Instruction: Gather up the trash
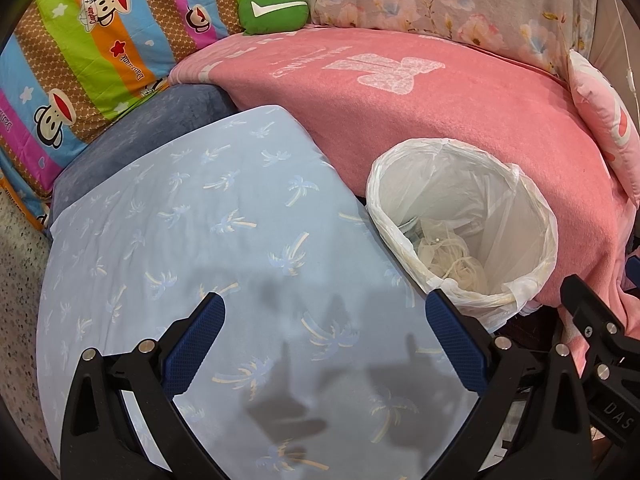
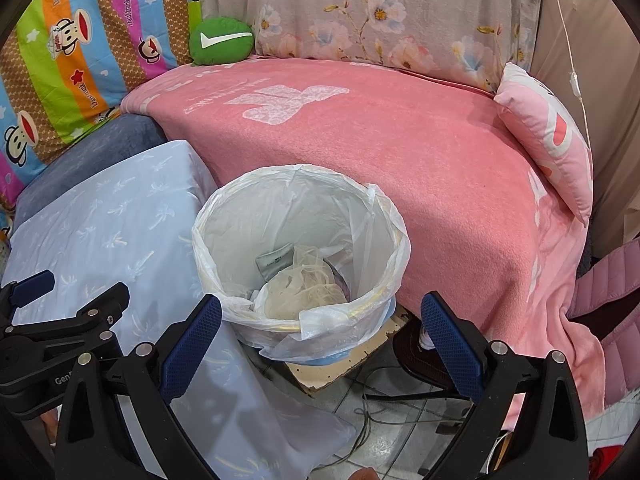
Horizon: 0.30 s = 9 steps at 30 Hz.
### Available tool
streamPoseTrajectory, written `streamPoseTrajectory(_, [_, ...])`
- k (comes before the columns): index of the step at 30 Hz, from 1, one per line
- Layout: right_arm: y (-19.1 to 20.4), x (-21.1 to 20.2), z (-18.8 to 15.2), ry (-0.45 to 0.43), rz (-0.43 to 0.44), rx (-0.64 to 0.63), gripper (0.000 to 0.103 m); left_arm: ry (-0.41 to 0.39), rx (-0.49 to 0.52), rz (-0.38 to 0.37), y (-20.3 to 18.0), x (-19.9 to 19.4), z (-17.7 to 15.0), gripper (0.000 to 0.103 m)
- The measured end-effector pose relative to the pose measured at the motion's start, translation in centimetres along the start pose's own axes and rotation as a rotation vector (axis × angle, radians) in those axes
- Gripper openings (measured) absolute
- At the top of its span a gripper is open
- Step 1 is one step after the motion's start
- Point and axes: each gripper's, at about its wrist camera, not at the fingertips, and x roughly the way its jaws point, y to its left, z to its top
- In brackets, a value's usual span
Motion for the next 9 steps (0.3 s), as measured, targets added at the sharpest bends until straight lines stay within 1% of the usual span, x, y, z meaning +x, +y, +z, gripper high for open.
streamPoseTrajectory(3, [-0.04,-0.02,-0.02,0.001,0.000,0.003,0.097,0.008,-0.003,-0.001,0.13,0.04,0.12,0.096])
streamPoseTrajectory(9, [-0.19,-0.03,-0.11,0.008,-0.007,0.012,0.097,-0.003,0.005,-0.009,0.05,-0.13,0.24,0.096])
